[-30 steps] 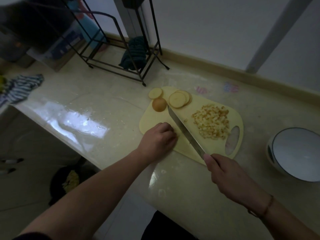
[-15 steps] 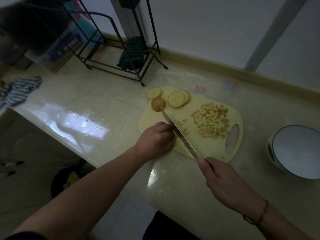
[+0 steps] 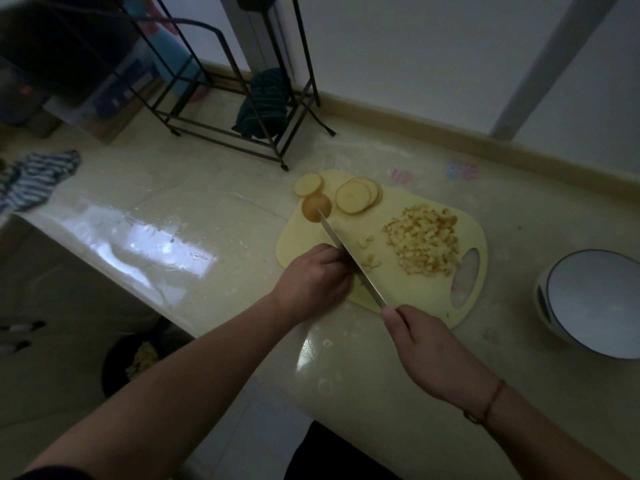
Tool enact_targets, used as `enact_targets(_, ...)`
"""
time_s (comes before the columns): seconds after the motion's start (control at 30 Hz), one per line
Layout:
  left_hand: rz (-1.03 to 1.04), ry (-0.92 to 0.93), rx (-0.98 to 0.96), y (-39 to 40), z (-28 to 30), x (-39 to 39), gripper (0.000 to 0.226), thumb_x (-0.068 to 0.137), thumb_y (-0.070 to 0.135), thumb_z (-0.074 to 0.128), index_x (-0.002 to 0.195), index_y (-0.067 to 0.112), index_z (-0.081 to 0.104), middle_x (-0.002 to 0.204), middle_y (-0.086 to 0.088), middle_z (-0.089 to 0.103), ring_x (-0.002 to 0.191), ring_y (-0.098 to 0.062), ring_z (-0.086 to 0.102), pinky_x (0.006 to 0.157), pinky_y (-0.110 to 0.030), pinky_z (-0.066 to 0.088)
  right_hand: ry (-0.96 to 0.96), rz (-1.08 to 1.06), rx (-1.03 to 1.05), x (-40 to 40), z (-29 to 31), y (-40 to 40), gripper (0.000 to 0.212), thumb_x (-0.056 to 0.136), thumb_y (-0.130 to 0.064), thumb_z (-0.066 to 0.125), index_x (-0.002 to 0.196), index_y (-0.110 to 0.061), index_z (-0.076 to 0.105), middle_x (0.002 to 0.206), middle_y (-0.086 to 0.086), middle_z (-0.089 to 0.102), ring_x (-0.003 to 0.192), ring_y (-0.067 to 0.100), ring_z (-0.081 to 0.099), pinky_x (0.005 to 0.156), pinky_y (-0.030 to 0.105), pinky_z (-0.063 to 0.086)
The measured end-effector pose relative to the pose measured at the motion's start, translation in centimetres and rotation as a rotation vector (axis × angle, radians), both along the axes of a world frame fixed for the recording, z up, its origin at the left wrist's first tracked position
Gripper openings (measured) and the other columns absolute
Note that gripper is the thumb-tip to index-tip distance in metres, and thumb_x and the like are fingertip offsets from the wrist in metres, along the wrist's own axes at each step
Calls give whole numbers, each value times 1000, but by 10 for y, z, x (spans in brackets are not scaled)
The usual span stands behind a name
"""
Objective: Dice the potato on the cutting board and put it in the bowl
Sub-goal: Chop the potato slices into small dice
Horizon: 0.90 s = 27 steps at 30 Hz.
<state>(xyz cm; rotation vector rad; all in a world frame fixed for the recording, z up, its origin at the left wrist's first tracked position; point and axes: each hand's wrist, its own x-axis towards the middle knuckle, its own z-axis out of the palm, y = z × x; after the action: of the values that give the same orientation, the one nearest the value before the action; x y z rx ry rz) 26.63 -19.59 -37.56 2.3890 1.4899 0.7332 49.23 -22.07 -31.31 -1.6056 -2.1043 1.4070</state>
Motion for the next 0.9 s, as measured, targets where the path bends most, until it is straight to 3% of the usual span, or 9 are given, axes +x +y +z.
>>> enact_targets(0.13,-3,6,12,0,1,0,20,90,15,61,86,1,76,92,-13,69,82,-31,65,67,-37,56,22,-28,-35,14,4,5,47,97,-50,33,66,-17,47,59,-4,52,54,7,48,61,33,43)
enact_targets(0.3,47,12,34,-4,5,1,22,91,20,61,83,4,75,89,-10,68,78,-29,64,64,-36,54,48,-93,-93,25,7,6,51,95,-53,33,70,-11,47,58,0,47,43,5,40,48,24,31)
enact_targets(0.5,78,14,78,-10,8,-4,13,87,16,67,83,5,74,93,-10,69,77,-29,64,66,-34,52,101,-77,-90,16,15,-3,52,96,-52,36,70,-9,48,57,0,49,46,5,43,50,24,35)
enact_targets(0.9,88,19,27,-12,1,-6,16,87,18,66,88,5,76,93,-11,70,78,-31,64,67,-37,54,82,-41,9,10,10,-12,54,86,-61,29,66,-15,47,57,1,56,59,9,54,61,24,41)
